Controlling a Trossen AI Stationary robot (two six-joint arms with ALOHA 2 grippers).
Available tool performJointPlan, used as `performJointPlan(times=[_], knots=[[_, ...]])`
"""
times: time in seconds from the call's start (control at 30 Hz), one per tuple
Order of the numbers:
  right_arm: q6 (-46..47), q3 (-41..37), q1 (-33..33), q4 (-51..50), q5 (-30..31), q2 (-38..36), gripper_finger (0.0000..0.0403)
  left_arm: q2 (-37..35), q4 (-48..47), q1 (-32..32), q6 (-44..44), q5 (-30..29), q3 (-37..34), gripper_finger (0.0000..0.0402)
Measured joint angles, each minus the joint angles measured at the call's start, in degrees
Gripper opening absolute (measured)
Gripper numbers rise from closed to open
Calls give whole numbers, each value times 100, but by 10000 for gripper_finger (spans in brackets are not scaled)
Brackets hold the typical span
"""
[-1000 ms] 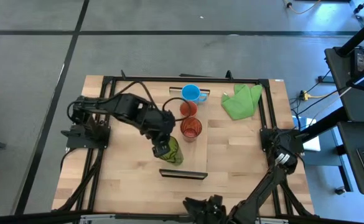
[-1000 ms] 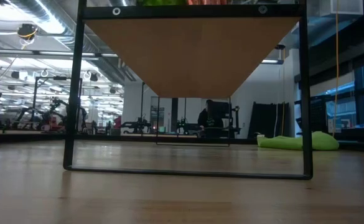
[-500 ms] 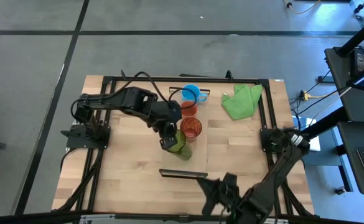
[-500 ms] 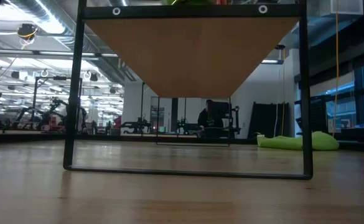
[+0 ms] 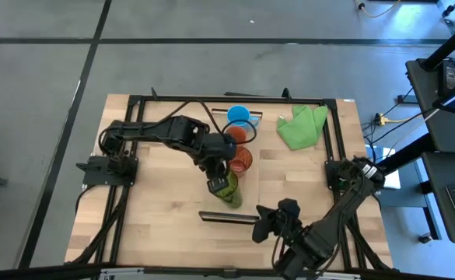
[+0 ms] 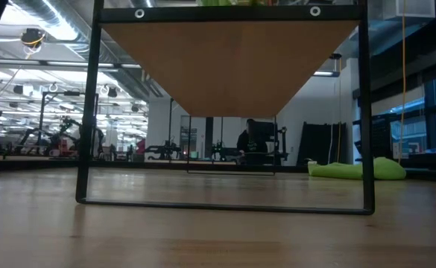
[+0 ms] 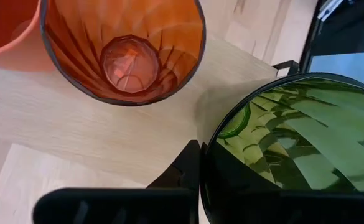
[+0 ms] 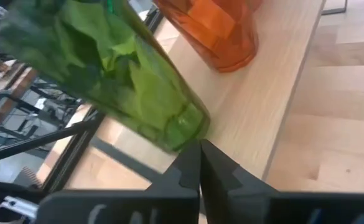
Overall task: Stack small to large cups/mugs on shelf
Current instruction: Put the green cup on the shelf
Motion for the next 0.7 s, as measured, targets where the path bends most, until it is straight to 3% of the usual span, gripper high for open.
performJointPlan(times=[0.7], knots=[[-1897, 0, -704, 1221, -565, 87, 0, 48, -17, -95, 106, -37, 7, 4]])
